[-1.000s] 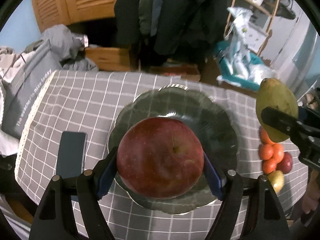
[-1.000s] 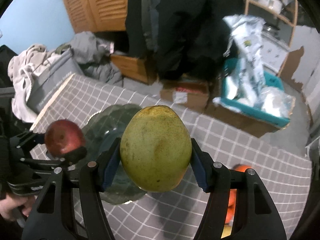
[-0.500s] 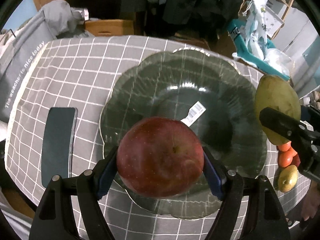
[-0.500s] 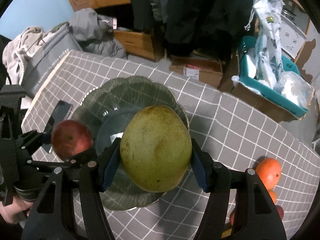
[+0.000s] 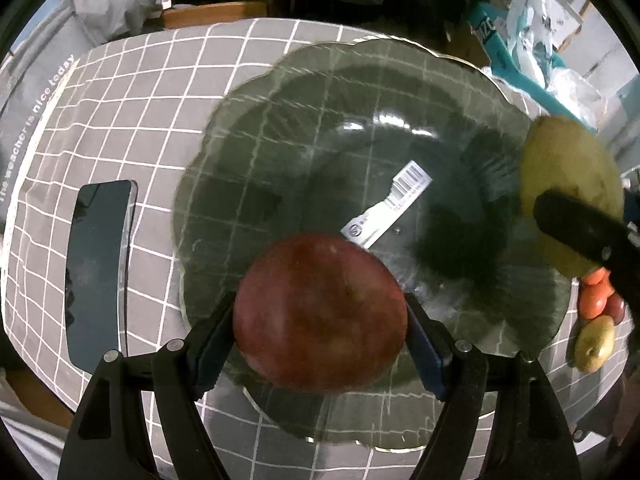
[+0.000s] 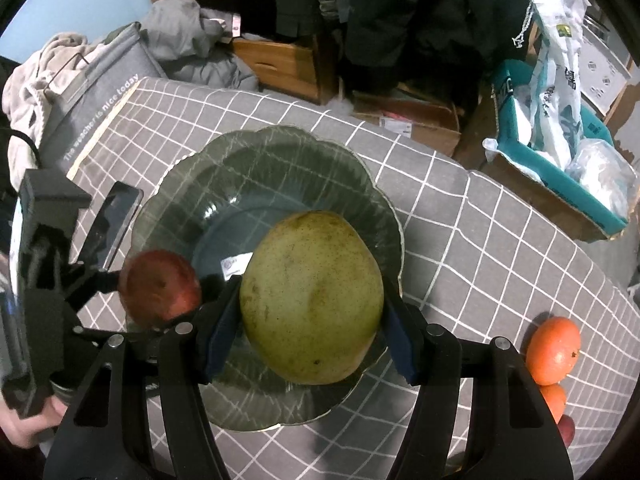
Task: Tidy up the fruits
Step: 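Open the left tool to drop the apple in the bowl while the right tool lowers the pear in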
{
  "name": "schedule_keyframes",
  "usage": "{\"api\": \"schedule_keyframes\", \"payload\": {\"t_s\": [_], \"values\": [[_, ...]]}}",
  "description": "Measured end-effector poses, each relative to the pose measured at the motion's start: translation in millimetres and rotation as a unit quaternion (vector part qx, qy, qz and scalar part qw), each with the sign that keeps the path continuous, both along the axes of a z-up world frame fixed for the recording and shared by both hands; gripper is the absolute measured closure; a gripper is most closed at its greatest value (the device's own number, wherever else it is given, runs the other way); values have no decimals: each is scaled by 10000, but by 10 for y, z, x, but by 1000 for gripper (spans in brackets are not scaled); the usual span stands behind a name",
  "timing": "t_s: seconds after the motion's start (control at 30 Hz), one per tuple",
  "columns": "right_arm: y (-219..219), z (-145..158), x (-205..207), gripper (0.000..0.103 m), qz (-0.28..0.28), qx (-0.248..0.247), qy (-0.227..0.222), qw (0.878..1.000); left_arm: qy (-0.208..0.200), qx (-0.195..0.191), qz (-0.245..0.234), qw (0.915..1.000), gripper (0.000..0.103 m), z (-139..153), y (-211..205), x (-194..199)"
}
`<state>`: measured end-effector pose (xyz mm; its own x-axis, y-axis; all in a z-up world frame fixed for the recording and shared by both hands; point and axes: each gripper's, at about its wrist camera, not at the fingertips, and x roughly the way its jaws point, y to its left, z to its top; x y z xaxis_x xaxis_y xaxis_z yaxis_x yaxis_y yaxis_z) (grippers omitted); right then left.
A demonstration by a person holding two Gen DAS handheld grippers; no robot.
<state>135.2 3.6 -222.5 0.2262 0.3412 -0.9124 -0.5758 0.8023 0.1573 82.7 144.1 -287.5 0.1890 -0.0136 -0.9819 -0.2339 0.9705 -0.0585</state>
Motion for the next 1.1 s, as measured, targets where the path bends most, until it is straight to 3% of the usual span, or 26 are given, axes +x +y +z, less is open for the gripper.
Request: {"api": "schedule_keyframes", "payload": {"t_s": [0.13, 0.27, 0.8, 1.1], "values": [[18, -8, 24, 38, -23, 32, 39, 10000, -34, 0, -40, 10000, 23, 8, -36, 4], [27, -32, 45, 38, -59, 75, 135, 9999, -340, 72, -59, 9994, 12, 173, -25, -7], [252, -262, -12, 38, 182, -231, 404, 9988, -672, 124, 714, 9951, 12, 466, 548, -244], [334, -413, -73, 37, 290, -478, 523, 9971, -734, 225, 758, 9942, 12, 505, 574, -305]]}}
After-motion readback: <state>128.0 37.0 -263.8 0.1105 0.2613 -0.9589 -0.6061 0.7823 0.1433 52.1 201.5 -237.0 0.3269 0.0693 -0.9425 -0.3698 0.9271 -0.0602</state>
